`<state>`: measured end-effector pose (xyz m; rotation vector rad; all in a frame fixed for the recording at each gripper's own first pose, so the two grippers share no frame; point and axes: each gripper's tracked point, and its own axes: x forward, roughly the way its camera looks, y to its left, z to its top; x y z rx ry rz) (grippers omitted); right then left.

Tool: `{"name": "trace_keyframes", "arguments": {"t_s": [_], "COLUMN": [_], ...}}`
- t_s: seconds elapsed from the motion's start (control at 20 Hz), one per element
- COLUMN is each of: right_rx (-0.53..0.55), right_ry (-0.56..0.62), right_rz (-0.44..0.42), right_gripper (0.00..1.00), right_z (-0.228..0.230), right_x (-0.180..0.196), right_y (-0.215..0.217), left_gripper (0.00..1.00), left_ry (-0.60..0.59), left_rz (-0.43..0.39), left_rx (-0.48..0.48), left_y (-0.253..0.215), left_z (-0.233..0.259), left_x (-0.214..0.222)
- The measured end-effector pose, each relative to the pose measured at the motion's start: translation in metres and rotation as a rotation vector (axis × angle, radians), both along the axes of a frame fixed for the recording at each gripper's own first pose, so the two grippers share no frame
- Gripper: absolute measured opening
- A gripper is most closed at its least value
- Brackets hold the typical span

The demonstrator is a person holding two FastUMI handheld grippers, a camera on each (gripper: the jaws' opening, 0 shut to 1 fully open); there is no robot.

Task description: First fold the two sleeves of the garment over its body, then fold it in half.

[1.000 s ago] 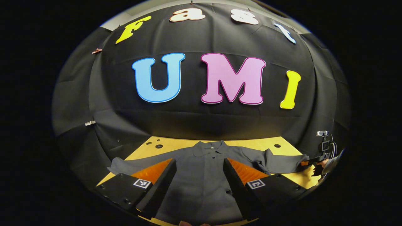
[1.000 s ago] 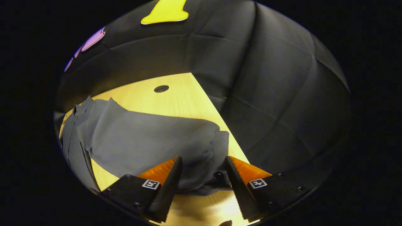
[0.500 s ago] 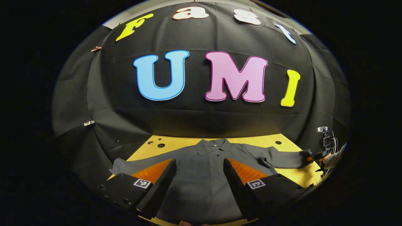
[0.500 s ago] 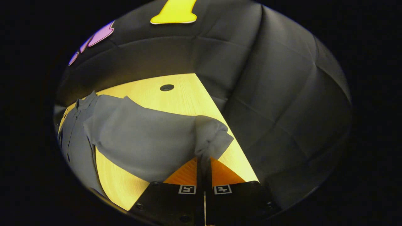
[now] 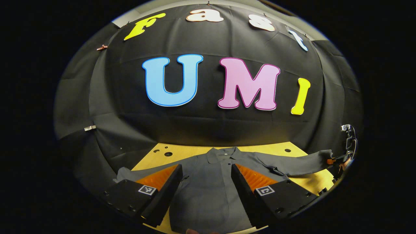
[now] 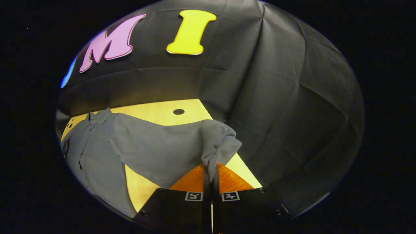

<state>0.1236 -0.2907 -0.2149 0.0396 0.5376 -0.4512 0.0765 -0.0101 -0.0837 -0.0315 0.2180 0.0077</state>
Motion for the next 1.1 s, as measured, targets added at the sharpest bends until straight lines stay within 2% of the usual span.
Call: {"name": "trace_keyframes", "arguments": {"t_s": [0.15,0.3,0.5,0.6,0.8,0.95,1.0,1.05,1.1], "right_rx": [-0.012,-0.023,-0.008,0.017,0.069,0.075,0.088,0.097,0.100], "right_ry": [-0.058,-0.132,-0.241,-0.273,-0.298,-0.255,-0.233,-0.210,-0.187], "right_rz": [0.018,0.057,0.145,0.208,0.395,0.514,0.545,0.570,0.593], "right_gripper": [0.06,0.06,0.06,0.06,0.06,0.06,0.14,0.06,0.06], "right_z": [0.031,0.071,0.127,0.140,0.148,0.127,0.115,0.102,0.090], "right_x": [-0.008,0.001,0.017,0.030,0.066,0.089,0.097,0.102,0.109], "right_y": [0.041,0.082,0.156,0.197,0.306,0.375,0.397,0.416,0.434], "left_gripper": [0.95,0.95,0.95,0.95,0.95,0.95,0.95,0.95,0.90], "left_ry": [-0.006,-0.023,-0.033,-0.032,-0.033,-0.029,-0.024,-0.017,-0.011], "left_rz": [-0.009,-0.018,-0.002,0.012,0.044,0.070,0.079,0.086,0.098], "left_rx": [-0.012,-0.012,-0.036,-0.044,-0.053,-0.045,-0.043,-0.043,-0.041], "left_y": [0.013,0.028,0.055,0.070,0.105,0.133,0.143,0.152,0.162], "left_z": [0.001,0.003,0.000,-0.004,-0.009,-0.013,-0.015,-0.019,-0.022], "left_x": [-0.001,-0.003,-0.008,-0.009,-0.012,-0.016,-0.017,-0.020,-0.022]}}
